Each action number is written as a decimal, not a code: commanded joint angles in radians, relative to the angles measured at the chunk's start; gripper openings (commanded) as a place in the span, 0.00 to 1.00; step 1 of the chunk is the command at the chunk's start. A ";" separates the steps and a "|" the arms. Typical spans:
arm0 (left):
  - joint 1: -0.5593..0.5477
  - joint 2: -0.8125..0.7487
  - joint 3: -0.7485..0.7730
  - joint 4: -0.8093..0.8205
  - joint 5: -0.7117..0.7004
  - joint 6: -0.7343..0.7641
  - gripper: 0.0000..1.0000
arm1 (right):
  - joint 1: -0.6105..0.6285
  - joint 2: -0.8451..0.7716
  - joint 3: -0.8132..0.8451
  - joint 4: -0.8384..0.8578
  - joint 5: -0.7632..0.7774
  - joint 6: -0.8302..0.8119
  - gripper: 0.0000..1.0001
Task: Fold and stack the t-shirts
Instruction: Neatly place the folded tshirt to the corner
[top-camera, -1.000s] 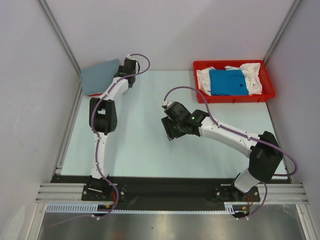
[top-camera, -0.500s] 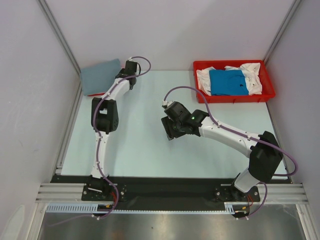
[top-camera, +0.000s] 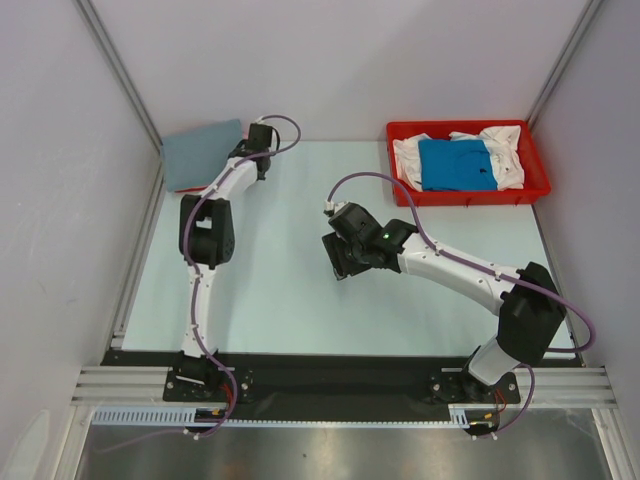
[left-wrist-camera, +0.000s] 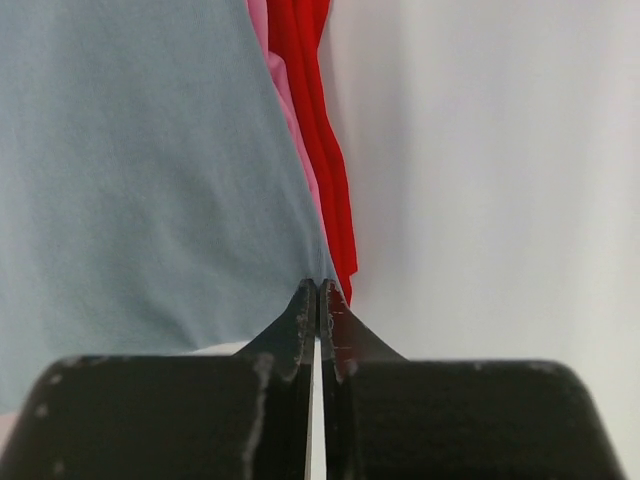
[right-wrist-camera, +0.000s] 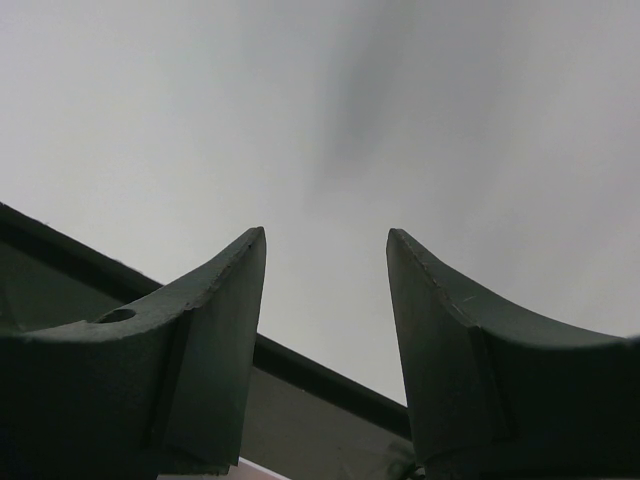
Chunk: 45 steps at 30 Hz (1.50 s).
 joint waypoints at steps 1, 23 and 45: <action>-0.005 -0.116 -0.033 0.018 0.052 -0.023 0.00 | -0.001 -0.030 0.026 0.031 0.005 0.009 0.57; 0.033 -0.148 0.053 0.013 0.265 -0.124 0.49 | -0.007 -0.010 0.023 0.036 -0.009 -0.001 0.57; 0.453 -0.183 -0.489 1.053 1.197 -1.072 0.00 | -0.042 0.048 0.058 0.048 -0.074 -0.047 0.57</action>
